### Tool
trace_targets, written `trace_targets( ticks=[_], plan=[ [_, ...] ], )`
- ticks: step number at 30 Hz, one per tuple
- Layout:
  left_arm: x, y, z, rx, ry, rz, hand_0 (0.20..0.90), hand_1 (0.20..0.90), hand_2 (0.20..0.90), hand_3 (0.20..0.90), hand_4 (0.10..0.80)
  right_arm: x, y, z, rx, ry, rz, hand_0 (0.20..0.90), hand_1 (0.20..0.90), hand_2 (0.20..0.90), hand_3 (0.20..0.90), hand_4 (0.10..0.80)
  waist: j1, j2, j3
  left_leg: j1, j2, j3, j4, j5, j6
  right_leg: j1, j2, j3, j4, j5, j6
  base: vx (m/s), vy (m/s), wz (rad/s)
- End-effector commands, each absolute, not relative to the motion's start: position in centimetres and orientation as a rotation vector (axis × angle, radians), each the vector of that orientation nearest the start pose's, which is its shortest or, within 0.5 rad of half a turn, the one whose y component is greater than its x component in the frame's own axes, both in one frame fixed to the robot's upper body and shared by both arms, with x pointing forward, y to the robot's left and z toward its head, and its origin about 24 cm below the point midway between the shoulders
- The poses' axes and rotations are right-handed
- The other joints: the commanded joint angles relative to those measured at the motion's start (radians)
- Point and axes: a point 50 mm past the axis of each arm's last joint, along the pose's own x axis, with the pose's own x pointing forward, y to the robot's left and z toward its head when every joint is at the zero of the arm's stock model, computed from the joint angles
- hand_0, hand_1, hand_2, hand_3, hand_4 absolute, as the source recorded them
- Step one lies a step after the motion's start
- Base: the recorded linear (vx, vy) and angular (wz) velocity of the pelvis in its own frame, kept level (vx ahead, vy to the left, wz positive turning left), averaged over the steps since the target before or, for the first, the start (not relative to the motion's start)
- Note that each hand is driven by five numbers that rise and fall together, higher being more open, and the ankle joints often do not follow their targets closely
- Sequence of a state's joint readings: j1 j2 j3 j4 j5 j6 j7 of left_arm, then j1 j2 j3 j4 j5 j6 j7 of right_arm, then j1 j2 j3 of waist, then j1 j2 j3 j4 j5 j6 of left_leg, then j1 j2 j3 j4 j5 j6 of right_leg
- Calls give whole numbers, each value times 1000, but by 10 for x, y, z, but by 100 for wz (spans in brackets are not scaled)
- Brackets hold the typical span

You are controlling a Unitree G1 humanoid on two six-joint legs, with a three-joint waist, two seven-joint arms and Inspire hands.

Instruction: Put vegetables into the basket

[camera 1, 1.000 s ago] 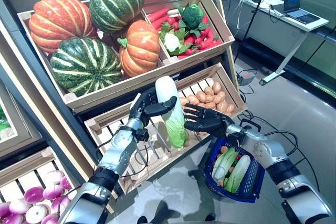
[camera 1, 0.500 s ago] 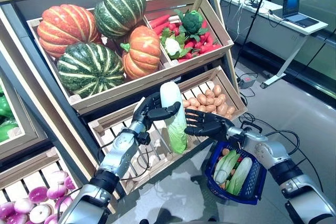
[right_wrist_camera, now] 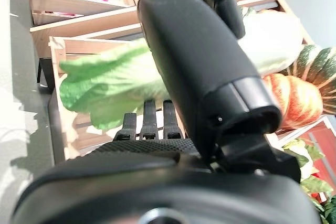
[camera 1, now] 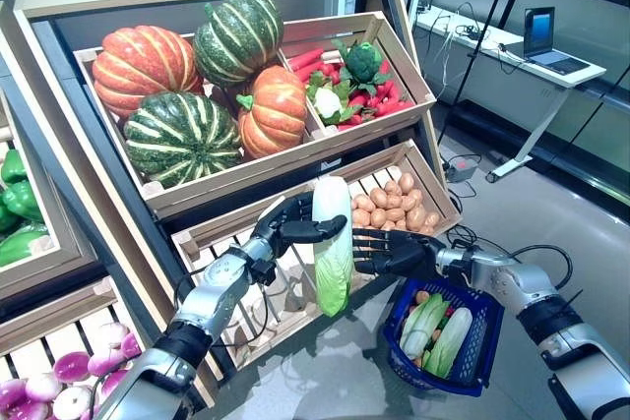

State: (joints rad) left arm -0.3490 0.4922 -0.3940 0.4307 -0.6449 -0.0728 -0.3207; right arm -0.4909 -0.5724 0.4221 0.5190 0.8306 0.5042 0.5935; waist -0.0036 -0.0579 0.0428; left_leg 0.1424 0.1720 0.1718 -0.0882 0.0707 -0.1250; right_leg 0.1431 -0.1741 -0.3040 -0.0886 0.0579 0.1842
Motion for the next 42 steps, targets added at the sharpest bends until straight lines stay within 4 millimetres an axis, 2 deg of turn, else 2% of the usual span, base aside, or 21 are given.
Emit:
trace_targets(
  ticks=[1, 4, 8, 11, 15, 17, 24, 30, 34, 39, 42],
  plan=[
    [308, 87, 114, -282, -217, -938, 300, 300, 300, 300, 400, 334, -108, 78, 332, 491, 1035, 900, 900, 900, 900, 800, 26, 0, -57, -11, -17, 14, 1, -71, 9, 6, 11, 31, 1, -25, -39, 0, 0, 0],
    [305, 81, 117, -299, -235, -986, 300, 300, 300, 300, 400, 335, -110, 71, 364, 525, 1014, 900, 900, 900, 900, 800, 31, 1, -57, -10, -18, 9, 1, -72, 11, 7, 11, 33, 1, -26, -41, 0, 0, 0],
    [300, 71, 125, -354, -262, -1045, 300, 300, 300, 300, 400, 333, -104, 59, 512, 583, 988, 900, 900, 900, 900, 800, 40, 4, -59, -3, -18, 3, 1, -77, 12, 15, 11, 32, 1, -28, -42, 5, 3, 1],
    [297, 67, 129, -363, -286, -1055, 300, 300, 300, 300, 400, 330, -102, 48, 529, 616, 942, 900, 900, 900, 900, 800, 43, 6, -63, -2, -18, 0, 1, -78, 12, 17, 9, 33, 1, -29, -41, 0, 0, 0],
    [295, 64, 135, -355, -323, -1044, 300, 300, 300, 300, 400, 328, -109, 27, 429, 666, 828, 900, 900, 900, 900, 800, 45, 8, -65, -4, -20, -2, 1, -79, 14, 14, 8, 35, 1, -28, -41, 0, 0, 0],
    [295, 63, 138, -334, -331, -1030, 300, 300, 300, 300, 400, 332, -118, 20, 251, 645, 739, 900, 900, 900, 900, 800, 44, 9, -62, -5, -20, -2, 1, -78, 15, 12, 6, 38, 1, -27, -41, 0, 0, 0],
    [299, 76, 136, -263, -307, -986, 300, 300, 300, 300, 400, 339, -135, 36, 135, 572, 709, 900, 900, 900, 900, 800, 36, 7, -50, -8, -20, -3, 1, -73, 14, 8, 7, 44, 1, -22, -43, -12, 1, 2],
    [301, 101, 132, -197, -282, -937, 300, 300, 300, 300, 400, 333, -183, 44, 86, 520, 622, 900, 900, 900, 900, 800, 20, 6, -47, -8, -17, 5, 1, -73, 12, 6, 8, 51, 1, -20, -38, -3, 2, 1],
    [301, 116, 130, -167, -276, -908, 300, 300, 300, 300, 400, 326, -208, 49, 67, 489, 568, 900, 900, 900, 900, 800, 8, 3, -42, -9, -13, 12, 1, -72, 10, 2, 8, 54, 1, -18, -35, -6, -4, -1],
    [303, 123, 133, -156, -279, -889, 300, 300, 300, 300, 400, 322, -229, 52, 57, 483, 523, 900, 900, 900, 900, 800, -2, -1, -36, -7, -11, 19, 1, -72, 9, 0, 9, 59, 1, -18, -32, -4, -2, -1],
    [304, 122, 133, -158, -285, -888, 300, 300, 300, 300, 400, 319, -232, 50, 69, 497, 526, 900, 900, 900, 900, 800, -7, -1, -38, -7, -10, 21, 1, -72, 10, -2, 9, 61, 1, -18, -31, 0, 0, 0]
  ],
)
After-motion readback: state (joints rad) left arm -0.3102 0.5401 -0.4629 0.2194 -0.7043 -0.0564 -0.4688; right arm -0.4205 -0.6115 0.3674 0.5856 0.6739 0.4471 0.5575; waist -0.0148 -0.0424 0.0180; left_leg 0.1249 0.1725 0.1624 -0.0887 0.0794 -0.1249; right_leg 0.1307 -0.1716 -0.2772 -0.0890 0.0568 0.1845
